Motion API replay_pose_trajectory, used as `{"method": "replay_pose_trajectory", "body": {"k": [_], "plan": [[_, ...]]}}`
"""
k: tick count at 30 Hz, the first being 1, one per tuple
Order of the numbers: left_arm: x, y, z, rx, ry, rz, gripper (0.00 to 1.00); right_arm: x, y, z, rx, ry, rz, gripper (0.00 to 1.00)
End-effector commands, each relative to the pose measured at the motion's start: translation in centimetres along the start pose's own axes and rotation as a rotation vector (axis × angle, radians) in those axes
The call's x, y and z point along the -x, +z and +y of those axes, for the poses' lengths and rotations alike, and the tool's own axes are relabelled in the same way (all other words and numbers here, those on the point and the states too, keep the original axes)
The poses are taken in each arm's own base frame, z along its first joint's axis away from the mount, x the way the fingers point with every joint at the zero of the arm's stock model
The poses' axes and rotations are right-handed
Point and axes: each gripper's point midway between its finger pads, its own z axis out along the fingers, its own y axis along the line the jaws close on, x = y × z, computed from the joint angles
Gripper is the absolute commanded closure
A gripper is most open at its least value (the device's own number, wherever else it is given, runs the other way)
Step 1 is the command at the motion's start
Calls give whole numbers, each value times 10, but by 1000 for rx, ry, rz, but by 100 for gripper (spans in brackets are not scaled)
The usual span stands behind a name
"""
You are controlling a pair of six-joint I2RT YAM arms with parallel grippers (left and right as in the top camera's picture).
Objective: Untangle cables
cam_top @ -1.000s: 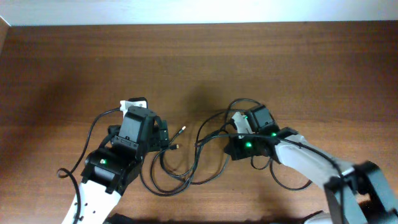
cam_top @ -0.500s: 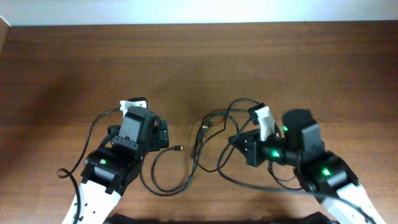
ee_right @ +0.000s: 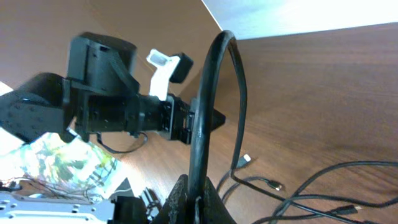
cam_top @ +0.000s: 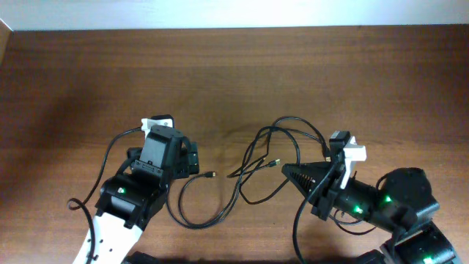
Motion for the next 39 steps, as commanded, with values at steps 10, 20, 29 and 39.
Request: {"method": "replay_pose_trajectory", "body": {"k": [10,20,29,39], "plan": [[7,-5,1,3,-16,-27,1,7,0,-41,-222,81,-48,96],[7,-5,1,3,-16,-27,1,-23,57,-89,-239,203,147,96],[7,-5,1,3,-16,-27,1,-42,100,-79,-75,203,246,96],[7,-5,1,3,-16,-27,1,-13,87,-35,52,147,152,96]]}}
